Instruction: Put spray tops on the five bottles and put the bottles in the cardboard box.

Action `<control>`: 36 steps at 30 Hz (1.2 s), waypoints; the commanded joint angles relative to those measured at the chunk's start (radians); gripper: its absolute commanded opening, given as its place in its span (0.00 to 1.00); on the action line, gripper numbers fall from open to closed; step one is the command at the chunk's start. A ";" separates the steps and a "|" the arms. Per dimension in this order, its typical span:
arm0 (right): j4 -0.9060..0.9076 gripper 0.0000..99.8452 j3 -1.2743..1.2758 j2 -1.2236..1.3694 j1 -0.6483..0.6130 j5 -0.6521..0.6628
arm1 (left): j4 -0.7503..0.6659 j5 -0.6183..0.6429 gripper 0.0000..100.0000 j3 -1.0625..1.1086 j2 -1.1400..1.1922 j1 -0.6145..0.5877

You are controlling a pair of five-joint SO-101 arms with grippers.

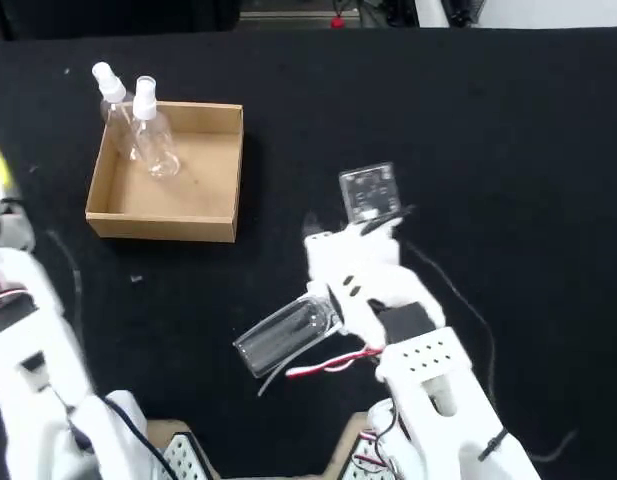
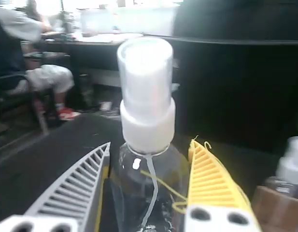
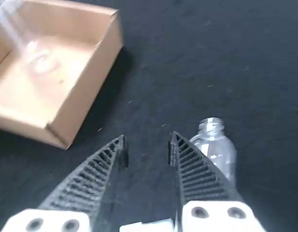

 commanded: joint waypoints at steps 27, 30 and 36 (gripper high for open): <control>-0.041 0.14 -0.068 -0.028 0.219 0.000 | -0.051 -0.008 0.14 -0.372 0.359 0.780; -0.041 0.14 -0.068 -0.028 0.219 0.000 | -0.169 -0.003 0.14 -0.357 0.436 0.780; -0.041 0.14 -0.068 -0.028 0.219 0.000 | -0.325 -0.002 0.14 -0.348 0.571 0.780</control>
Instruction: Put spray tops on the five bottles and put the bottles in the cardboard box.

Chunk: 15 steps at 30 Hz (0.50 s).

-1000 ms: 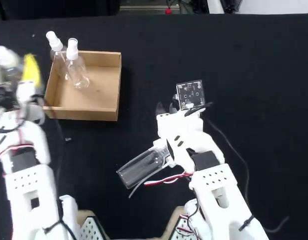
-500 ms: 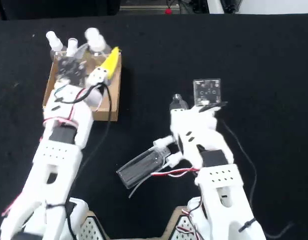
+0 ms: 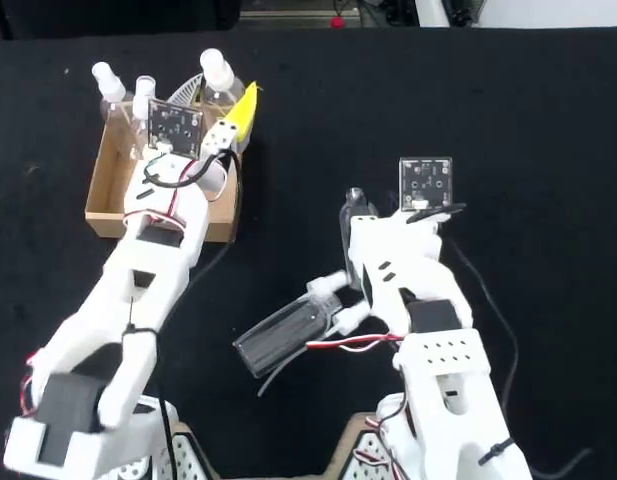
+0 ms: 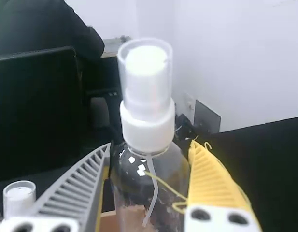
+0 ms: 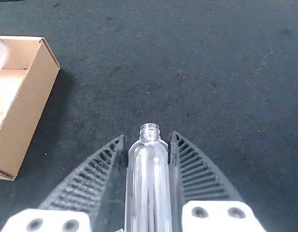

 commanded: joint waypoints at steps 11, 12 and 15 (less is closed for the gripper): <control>-0.028 0.14 -0.067 -0.031 0.021 0.000 | -0.163 0.000 0.14 -0.140 0.222 -0.074; -0.028 0.14 -0.067 -0.031 0.021 0.000 | -0.163 0.000 0.14 -0.150 0.235 -0.074; -0.028 0.14 -0.067 -0.030 0.021 0.000 | -0.163 0.000 0.14 -0.180 0.267 -0.067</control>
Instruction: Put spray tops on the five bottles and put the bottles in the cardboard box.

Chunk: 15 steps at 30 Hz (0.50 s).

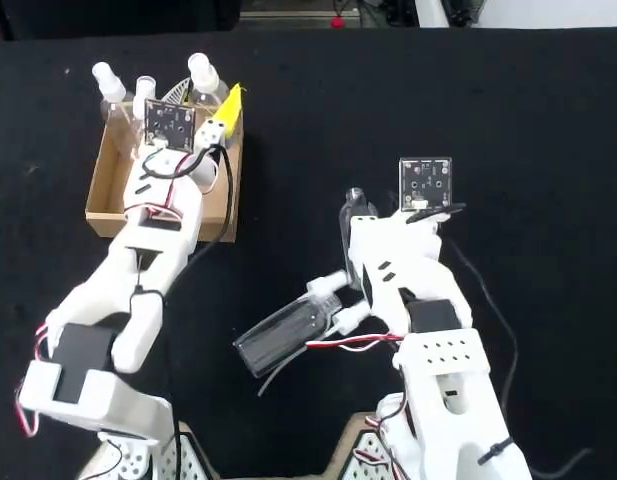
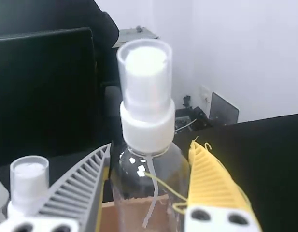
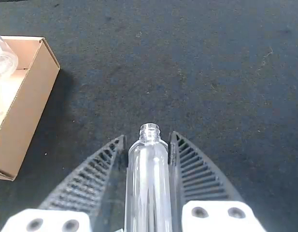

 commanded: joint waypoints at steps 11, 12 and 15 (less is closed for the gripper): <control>-0.028 0.14 -0.067 -0.031 0.021 0.000 | -0.029 0.000 0.14 -0.220 0.181 0.004; -0.028 0.14 -0.067 -0.031 0.021 0.000 | -0.029 0.000 0.14 -0.231 0.193 0.004; -0.028 0.14 -0.067 -0.031 0.021 0.000 | -0.029 0.000 0.14 -0.260 0.226 0.007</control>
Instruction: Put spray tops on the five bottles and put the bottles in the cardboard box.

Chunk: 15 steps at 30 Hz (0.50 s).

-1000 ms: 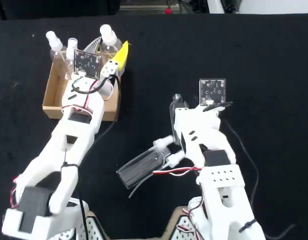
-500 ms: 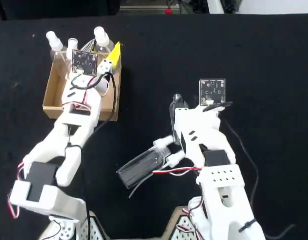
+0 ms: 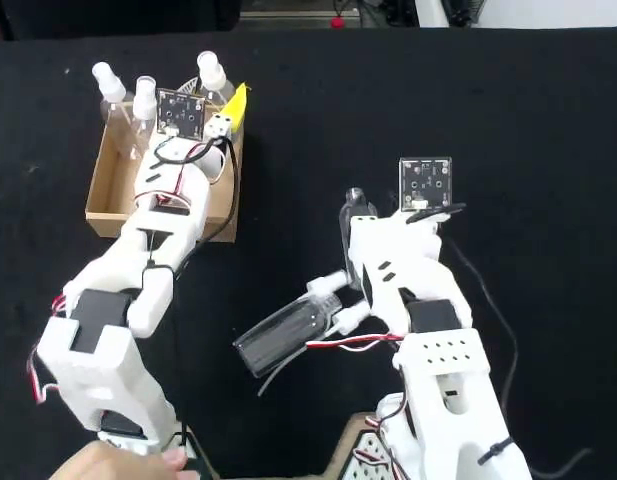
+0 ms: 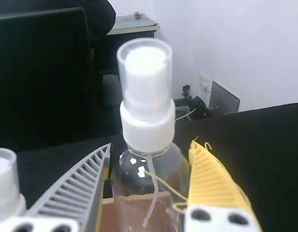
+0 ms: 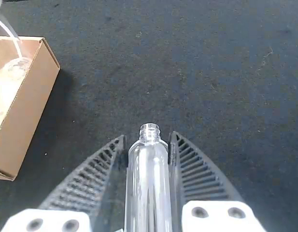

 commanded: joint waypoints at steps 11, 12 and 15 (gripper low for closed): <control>-0.028 0.14 -0.067 -0.031 0.021 0.000 | -0.029 0.002 0.14 -0.185 0.164 0.008; -0.028 0.14 -0.067 -0.031 0.021 0.000 | -0.029 0.002 0.14 -0.189 0.172 0.010; -0.028 0.14 -0.067 -0.031 0.021 0.000 | -0.029 0.002 0.14 -0.213 0.192 0.010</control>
